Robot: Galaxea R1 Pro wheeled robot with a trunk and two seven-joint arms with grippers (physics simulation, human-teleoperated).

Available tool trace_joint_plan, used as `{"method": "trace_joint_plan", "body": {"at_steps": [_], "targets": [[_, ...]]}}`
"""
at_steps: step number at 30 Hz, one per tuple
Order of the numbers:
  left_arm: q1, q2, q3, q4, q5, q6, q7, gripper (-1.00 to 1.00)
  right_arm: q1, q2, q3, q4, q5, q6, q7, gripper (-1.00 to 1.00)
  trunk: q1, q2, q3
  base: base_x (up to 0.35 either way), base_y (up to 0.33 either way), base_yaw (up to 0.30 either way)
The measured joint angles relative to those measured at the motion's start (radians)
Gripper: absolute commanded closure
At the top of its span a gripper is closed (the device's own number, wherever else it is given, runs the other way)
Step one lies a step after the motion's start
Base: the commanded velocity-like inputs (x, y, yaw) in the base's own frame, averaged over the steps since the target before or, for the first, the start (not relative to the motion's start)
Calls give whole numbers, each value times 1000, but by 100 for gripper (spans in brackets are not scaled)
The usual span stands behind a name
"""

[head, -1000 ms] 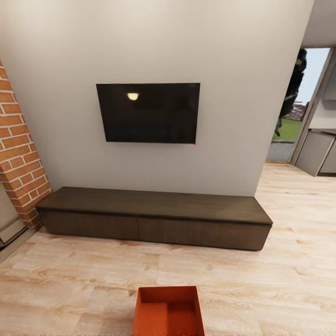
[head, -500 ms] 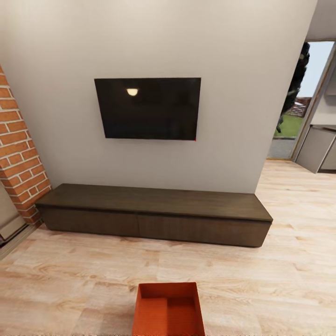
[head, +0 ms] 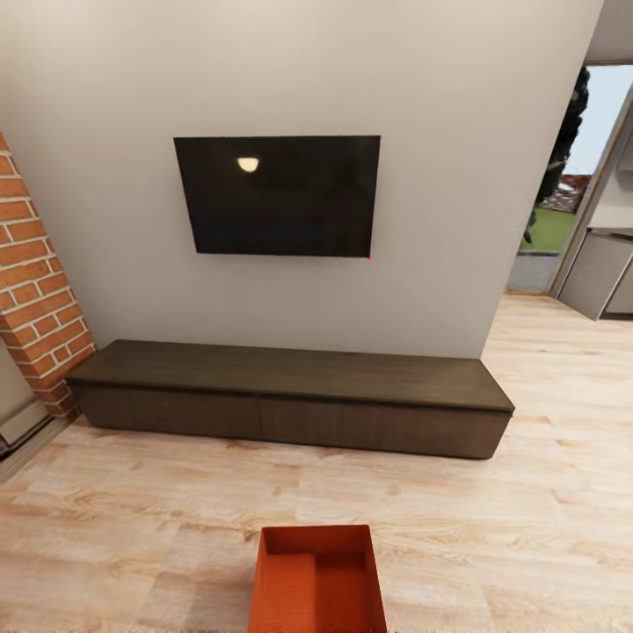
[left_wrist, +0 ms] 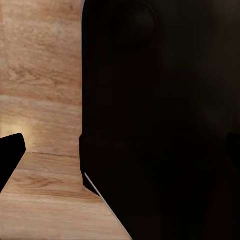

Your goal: Move the two storage containers from the living room to the garage. In the garage, place one container on the floor and stack the other container on top of it (either order is fine).

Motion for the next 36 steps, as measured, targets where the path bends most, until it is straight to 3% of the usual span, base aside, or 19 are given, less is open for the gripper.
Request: {"method": "trace_joint_plan", "body": {"at_steps": [36], "targets": [[0,0,0,0,0,0,0,-100,0,0,-4,0,0,-3,0,-100,0,0,-58,0,0,0]]}}
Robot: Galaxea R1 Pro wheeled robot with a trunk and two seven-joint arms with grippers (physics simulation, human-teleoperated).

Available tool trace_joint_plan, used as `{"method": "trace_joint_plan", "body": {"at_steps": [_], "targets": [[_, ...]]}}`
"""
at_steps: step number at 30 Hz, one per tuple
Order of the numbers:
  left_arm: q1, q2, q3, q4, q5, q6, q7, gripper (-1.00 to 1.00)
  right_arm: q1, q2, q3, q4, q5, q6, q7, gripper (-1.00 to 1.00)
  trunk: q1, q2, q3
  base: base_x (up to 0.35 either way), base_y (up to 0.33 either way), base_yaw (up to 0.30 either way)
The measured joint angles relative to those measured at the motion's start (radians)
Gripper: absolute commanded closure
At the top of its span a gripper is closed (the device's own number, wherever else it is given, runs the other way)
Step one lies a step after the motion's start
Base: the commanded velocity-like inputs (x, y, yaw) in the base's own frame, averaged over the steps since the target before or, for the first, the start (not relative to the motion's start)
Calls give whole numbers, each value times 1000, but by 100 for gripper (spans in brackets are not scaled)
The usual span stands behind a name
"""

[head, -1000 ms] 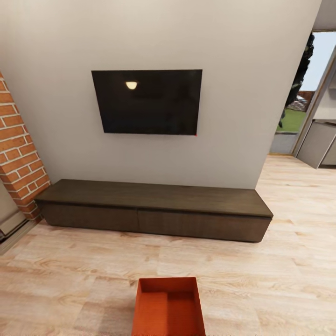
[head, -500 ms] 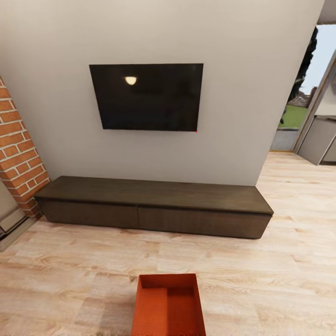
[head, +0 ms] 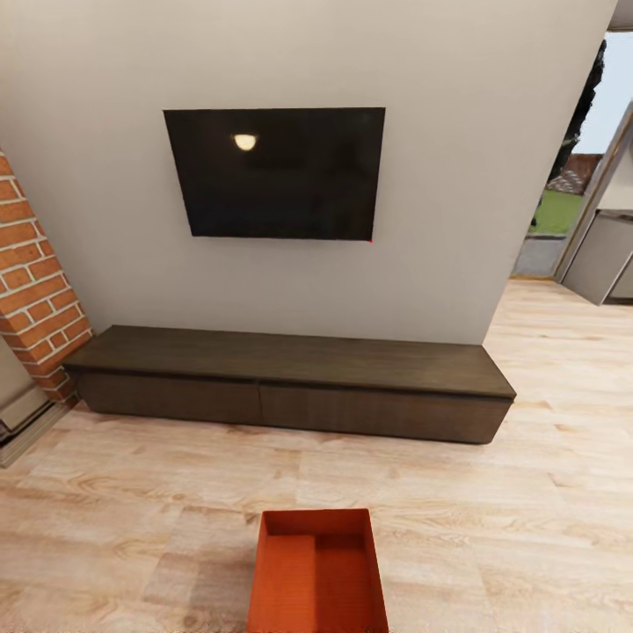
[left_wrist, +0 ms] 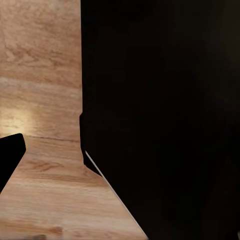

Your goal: Move the two storage containers from the living room to the garage. In the garage, place one container on the floor and stack the other container on top of it (either order is fine).

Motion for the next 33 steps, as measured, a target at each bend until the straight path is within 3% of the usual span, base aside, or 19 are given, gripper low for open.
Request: {"method": "trace_joint_plan", "body": {"at_steps": [33], "targets": [[0,2,0,0,1,0,-1,-100,0,5,0,12,1,-9,1,-100,0,0,-53,0,0,0]]}}
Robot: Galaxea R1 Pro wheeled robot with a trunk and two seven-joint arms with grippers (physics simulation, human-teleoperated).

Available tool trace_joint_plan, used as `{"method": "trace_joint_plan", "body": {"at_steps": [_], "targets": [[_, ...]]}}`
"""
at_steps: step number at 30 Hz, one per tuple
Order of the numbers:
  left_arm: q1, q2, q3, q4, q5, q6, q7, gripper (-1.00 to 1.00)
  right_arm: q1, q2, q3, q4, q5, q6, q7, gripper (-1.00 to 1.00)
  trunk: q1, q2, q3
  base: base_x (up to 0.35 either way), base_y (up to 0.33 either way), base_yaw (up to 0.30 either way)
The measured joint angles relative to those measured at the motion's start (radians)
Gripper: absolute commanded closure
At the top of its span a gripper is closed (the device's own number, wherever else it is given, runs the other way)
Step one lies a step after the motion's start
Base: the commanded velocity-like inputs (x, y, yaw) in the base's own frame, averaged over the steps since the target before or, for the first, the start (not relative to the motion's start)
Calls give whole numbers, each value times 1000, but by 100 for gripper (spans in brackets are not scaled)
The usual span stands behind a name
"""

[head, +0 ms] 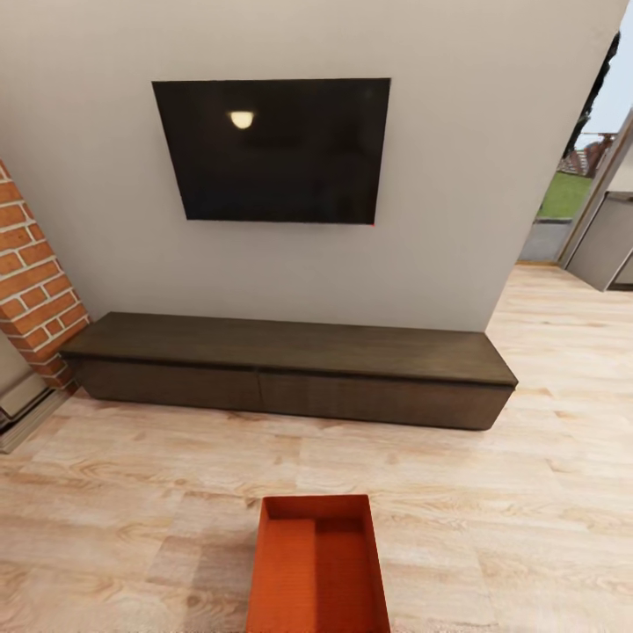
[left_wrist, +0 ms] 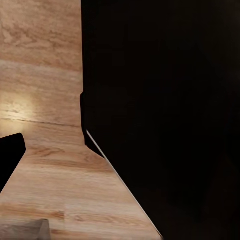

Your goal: Move the two storage containers from the living room to the garage. In the garage, place one container on the floor and stack the other container on top of it (either order is fine).

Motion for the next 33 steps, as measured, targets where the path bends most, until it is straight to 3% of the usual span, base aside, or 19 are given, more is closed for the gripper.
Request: {"method": "trace_joint_plan", "body": {"at_steps": [33], "targets": [[0,0,0,-1,0,0,0,-100,0,-2,0,0,-1,3,0,-100,0,0,-54,0,0,0]]}}
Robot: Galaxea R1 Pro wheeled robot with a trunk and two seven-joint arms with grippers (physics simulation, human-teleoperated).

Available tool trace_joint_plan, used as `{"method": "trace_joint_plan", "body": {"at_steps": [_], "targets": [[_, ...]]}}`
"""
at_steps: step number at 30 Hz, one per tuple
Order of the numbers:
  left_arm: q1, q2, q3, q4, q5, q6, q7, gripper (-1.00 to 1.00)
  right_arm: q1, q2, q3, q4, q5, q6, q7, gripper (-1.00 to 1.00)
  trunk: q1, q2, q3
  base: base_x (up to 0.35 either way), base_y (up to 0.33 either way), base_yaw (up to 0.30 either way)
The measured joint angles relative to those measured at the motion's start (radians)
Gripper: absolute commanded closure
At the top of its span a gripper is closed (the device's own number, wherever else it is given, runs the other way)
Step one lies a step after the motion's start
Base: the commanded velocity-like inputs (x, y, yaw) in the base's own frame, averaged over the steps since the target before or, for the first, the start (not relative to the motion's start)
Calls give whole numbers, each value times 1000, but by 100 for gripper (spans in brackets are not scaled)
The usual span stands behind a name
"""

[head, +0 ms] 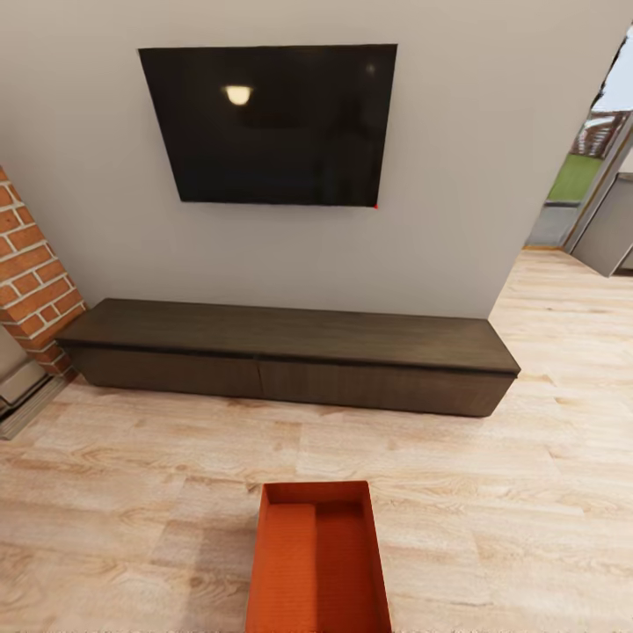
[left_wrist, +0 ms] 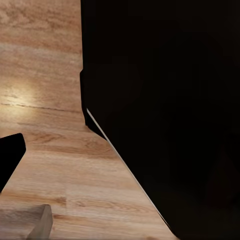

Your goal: Move the two storage containers from the living room to the garage. In the garage, place one container on the floor and stack the other container on top of it (either order is fine).

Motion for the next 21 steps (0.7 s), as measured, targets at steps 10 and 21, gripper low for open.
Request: {"method": "trace_joint_plan", "body": {"at_steps": [10,21], "targets": [[0,0,0,0,0,0,0,-100,0,0,0,0,0,0,0,-100,0,0,-16,0,0,0],[0,0,0,0,0,0,0,-100,0,-2,0,0,0,0,0,-100,0,0,-34,0,0,0]]}}
